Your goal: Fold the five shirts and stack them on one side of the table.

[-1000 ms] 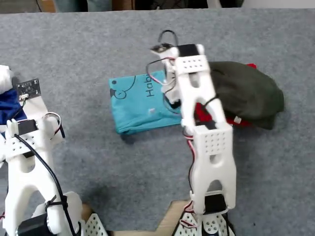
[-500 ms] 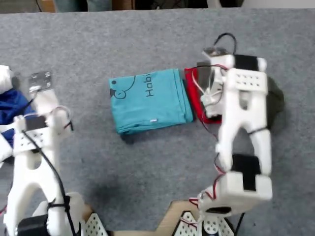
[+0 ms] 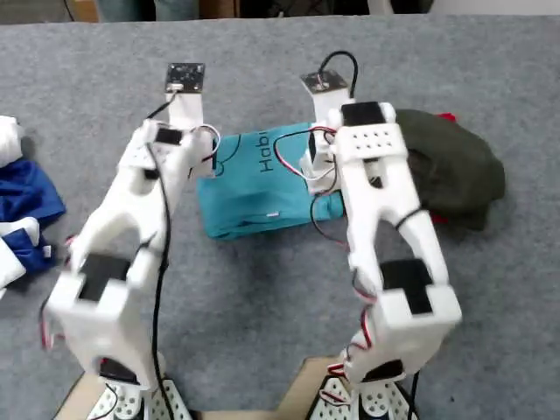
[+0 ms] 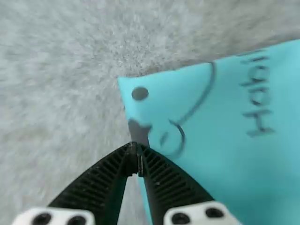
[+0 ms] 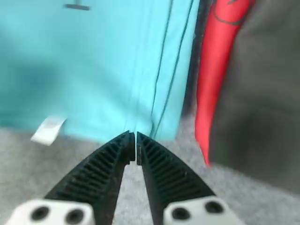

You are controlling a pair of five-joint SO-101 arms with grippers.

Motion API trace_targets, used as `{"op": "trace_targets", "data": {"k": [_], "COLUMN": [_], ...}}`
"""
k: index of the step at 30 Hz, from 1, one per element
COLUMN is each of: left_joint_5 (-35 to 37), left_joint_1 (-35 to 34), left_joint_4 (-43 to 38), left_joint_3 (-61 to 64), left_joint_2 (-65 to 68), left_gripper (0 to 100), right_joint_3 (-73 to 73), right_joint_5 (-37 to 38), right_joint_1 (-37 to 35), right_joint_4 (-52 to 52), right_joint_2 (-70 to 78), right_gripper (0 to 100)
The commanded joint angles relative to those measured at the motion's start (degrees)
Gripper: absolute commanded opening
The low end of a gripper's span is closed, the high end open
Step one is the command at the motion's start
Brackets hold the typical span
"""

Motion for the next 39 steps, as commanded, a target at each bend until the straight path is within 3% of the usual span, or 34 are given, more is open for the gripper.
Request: {"op": "trace_targets", "data": {"k": [1,7,16,21,23,27,30,34,39], "left_joint_5": [0.53,0.26,-6.15,-11.08,-13.10,-16.00,-17.67,-17.14,-17.05], "left_joint_1": [-1.98,-3.47,0.84,-0.13,-0.22,-1.19,-2.24,-5.23,-7.43], "left_joint_4": [0.35,5.10,12.84,19.96,22.77,21.98,17.05,10.46,9.41], "left_joint_3": [-9.89,-14.99,-14.90,-14.73,-13.14,-2.07,10.68,27.56,42.24], "left_joint_2": [8.35,10.29,-4.57,-13.98,-17.58,-26.29,-34.29,-44.84,-56.97], "left_gripper": [3,3,3,3,3,3,3,3,3], "right_joint_3": [-0.31,-5.85,-23.60,-18.95,-14.64,-6.64,-2.77,-3.03,-4.09], "right_joint_5": [-0.70,-0.26,-0.35,-1.32,-5.63,-20.13,-24.88,-29.45,-31.47], "right_joint_1": [3.43,4.04,4.57,4.31,2.73,-1.67,-5.19,-6.68,-6.59], "right_joint_4": [-0.97,5.36,17.58,18.81,18.37,12.13,5.89,-1.93,-12.66], "right_joint_2": [6.55,9.80,-1.36,-7.60,-9.19,-7.87,-4.18,4.18,17.01], "right_gripper": [1.5,1.5,1.7,2.8,7.4,23.5,33.8,35.0,35.0]}}
